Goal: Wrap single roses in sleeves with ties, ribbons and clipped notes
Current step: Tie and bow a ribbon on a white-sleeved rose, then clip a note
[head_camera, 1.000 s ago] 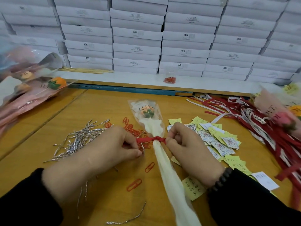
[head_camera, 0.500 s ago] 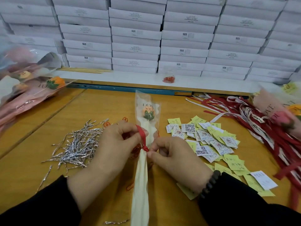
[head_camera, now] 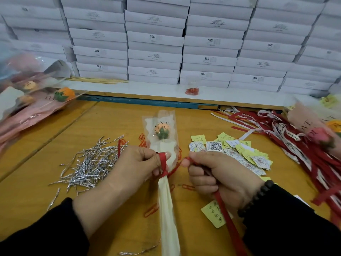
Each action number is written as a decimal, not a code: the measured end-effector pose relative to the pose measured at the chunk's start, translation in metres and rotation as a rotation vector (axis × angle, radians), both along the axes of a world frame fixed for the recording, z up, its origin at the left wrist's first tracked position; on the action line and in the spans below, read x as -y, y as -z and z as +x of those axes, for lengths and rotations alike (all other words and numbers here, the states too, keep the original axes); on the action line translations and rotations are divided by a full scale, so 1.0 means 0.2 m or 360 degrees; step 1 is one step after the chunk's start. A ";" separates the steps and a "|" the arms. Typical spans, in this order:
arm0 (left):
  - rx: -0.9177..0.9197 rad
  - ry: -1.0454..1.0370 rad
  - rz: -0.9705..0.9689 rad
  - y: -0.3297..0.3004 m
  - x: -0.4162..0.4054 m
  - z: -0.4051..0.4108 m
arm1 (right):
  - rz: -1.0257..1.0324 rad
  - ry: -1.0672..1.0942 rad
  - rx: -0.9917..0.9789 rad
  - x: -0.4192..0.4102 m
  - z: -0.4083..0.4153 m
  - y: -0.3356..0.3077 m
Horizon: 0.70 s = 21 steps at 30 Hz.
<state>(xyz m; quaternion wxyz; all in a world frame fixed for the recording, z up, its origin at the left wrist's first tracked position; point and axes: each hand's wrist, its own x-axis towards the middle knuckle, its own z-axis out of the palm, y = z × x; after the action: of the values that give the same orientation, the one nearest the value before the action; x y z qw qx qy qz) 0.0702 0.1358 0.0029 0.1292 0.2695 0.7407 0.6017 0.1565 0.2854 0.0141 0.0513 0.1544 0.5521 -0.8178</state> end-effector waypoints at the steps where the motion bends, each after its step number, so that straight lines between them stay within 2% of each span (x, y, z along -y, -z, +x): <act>1: -0.0004 0.0019 -0.0003 0.00 0.00 0.00 | -0.0136 0.0038 -0.0031 0.00 -0.01 0.01; 3: -0.0006 0.0071 -0.0015 0.00 0.00 0.00 | -0.0262 0.0038 -0.0098 0.02 -0.02 0.02; 5: -0.0012 0.0148 -0.0016 0.00 0.00 0.00 | -0.0238 0.0032 -0.0134 0.04 -0.02 0.04; 13: 0.0050 0.0289 -0.0074 0.01 0.01 -0.02 | 0.0610 0.0035 -0.0275 0.12 -0.01 0.07; 21: 0.0251 0.0333 -0.0040 0.02 0.02 -0.04 | 0.0935 0.0000 -0.0552 0.14 -0.01 0.10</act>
<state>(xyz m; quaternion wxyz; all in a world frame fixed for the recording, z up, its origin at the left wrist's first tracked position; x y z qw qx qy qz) 0.0624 0.1313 -0.0002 0.2525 0.2954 0.7035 0.5950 0.1553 0.2578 -0.0067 -0.0901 0.0214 0.7646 -0.6378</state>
